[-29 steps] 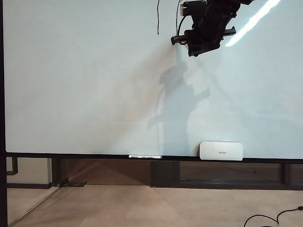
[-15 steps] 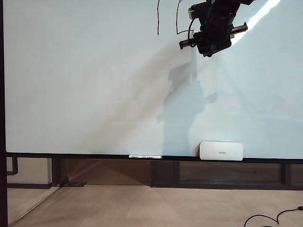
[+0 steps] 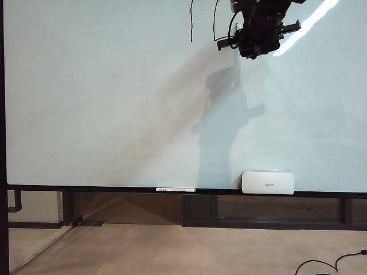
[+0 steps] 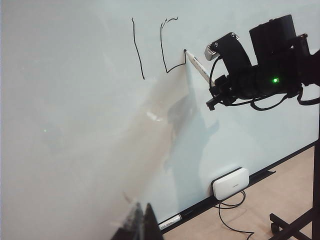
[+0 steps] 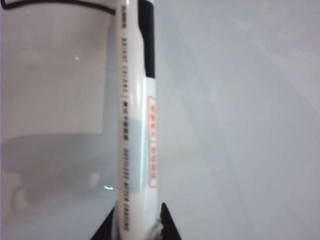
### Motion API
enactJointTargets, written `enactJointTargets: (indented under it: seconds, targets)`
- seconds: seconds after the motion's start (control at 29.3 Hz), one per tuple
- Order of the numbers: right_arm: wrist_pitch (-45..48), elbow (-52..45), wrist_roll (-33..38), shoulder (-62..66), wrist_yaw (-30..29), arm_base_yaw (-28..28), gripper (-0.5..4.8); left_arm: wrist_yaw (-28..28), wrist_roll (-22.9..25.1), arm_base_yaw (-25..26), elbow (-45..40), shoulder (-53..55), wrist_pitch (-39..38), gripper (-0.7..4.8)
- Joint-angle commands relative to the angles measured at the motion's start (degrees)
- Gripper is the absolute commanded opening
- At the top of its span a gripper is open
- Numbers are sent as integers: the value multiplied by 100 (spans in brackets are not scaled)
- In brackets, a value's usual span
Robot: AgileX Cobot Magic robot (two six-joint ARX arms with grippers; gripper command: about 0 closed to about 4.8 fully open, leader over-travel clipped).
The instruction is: Reach to the right to find the marker pen, pick it up, and write the number 16 on the whiteboard.
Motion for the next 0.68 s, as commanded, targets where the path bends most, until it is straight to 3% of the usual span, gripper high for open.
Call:
enactJointTargets:
  seconds: [0.03, 0.68]
  targets:
    - [302, 50, -48, -42, -72, -52, -5, -9, 22, -4, 28, -9, 76, -6]
    - [-120, 330, -96, -28, -323, -101, -5, -22, 37, -4, 28, -9, 79, -6]
